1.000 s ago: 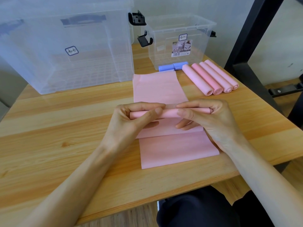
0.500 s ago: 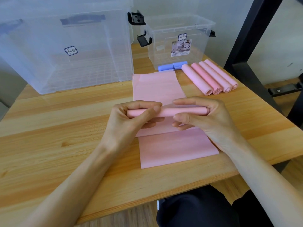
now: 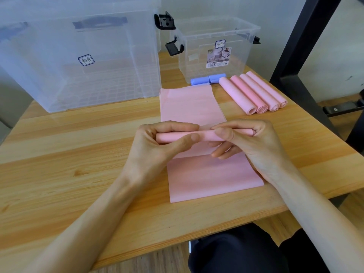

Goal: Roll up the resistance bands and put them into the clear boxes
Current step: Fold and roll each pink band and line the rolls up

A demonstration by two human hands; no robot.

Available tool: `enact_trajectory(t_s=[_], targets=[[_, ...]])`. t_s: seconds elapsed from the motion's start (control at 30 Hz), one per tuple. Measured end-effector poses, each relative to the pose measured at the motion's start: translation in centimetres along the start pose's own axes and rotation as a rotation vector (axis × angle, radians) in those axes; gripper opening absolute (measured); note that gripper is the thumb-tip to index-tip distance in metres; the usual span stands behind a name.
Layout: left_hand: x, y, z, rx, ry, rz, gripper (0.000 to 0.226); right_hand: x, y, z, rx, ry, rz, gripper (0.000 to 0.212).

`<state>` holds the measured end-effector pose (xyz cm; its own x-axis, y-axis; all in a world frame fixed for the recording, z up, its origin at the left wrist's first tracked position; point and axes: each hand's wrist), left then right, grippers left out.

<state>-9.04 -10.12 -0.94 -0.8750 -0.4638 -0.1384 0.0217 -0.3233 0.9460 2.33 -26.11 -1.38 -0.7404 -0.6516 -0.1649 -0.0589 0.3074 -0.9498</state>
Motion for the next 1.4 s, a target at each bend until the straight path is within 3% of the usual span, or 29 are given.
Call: enact_trajectory(t_s=[0.17,0.57,0.8,1.17,1.4], targets=[[-0.12,0.05,-0.06,0.044,0.002,0.062,0.013,0.04,0.06,0.09,-0.009,-0.032,0.013,0.030],[-0.09,-0.22,0.11,0.005,0.000,0.006,0.015,-0.08,0.14,0.11,-0.033,0.014,0.006,0.015],[-0.24,0.14,0.03,0.094,-0.002,0.088,0.015,0.07,0.06,0.06,0.001,-0.052,0.006,0.031],[-0.17,-0.11,0.12,0.048,-0.048,0.059,0.021,0.06,0.14,0.23,0.025,0.013,-0.041,0.022],[-0.15,0.21,-0.02,0.070,-0.059,0.128,0.022,-0.01,0.11,0.10,-0.003,-0.017,-0.009,0.021]])
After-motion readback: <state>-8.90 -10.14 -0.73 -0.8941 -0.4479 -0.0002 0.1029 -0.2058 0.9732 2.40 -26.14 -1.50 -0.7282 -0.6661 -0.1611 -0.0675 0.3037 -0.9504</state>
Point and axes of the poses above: each hand's wrist, its own x-axis away from the middle knuckle, its own z-axis out of the back of the hand, y = z × x, and after that the axes turned 14 degrees about -x, right-handed
